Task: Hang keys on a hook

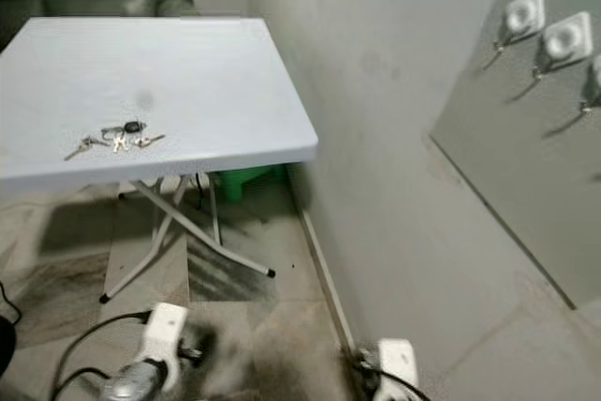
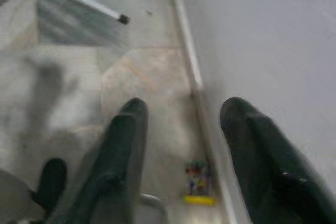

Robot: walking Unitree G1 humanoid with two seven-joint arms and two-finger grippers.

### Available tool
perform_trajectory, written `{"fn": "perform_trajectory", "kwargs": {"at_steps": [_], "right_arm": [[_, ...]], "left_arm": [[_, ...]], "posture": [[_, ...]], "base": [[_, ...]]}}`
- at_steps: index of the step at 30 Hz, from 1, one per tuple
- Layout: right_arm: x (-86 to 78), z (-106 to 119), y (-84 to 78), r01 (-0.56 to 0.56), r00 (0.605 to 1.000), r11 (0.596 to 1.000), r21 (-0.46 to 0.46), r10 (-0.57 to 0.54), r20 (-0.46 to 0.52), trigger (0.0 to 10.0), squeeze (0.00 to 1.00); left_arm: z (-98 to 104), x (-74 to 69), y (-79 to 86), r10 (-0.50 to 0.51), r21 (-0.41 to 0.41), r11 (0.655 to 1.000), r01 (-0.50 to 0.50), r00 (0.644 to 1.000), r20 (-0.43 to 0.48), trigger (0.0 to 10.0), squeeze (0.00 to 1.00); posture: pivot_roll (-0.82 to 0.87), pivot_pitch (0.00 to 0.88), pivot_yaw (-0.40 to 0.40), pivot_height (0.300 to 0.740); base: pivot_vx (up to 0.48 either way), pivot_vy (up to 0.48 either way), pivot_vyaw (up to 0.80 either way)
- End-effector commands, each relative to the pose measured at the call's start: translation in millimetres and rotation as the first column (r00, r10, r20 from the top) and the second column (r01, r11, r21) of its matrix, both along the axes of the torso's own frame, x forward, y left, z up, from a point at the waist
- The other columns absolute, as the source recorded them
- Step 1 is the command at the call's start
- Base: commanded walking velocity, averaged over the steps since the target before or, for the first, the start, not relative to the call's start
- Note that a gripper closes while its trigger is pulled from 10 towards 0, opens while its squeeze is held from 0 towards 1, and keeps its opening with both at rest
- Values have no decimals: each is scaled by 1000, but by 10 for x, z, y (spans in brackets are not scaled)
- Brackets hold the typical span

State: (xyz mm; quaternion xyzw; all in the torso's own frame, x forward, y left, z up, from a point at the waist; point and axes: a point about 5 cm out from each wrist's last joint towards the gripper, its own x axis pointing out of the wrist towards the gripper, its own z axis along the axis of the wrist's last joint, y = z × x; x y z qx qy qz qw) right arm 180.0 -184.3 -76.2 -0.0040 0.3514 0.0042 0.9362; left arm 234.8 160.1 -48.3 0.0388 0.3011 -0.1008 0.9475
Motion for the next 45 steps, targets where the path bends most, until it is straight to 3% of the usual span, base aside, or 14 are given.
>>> {"fn": "perform_trajectory", "kwargs": {"at_steps": [1,12,15,16,17,45], "right_arm": [[-53,-21,-68,7,1000,1000,-11,-7,-22,10000,0],[-26,-3,-72,0,1000,1000,-10,0,-6,10000,0],[-34,-3,-54,24,1000,999,46,-24,5,10000,0],[-32,-2,-56,17,1000,999,37,-18,5,10000,333],[-35,-4,-58,16,1000,999,33,-16,3,10000,1000],[-15,22,-67,-3,999,1000,24,3,33,10000,1000]], "left_arm": [[-22,-24,-81,-13,-22,1000,12,1000,-13,10000,0],[9,22,-103,-14,-38,999,14,1000,1,10000,0],[8,20,-99,-11,-40,999,11,1000,-1,10000,0],[7,18,-96,-8,-44,999,8,1000,-2,10000,0],[5,15,-94,-8,-45,999,7,1000,-2,10000,0],[11,20,-65,1,-54,999,-1,1000,-2,10000,0]], "posture": [[32,0,-43,692],[30,0,-42,692],[30,0,-42,692],[30,0,-42,692],[32,0,-44,692],[38,0,-45,692]], "base": [[0,0,800],[0,0,800],[0,0,267],[0,0,0],[0,0,0],[0,0,0]]}}
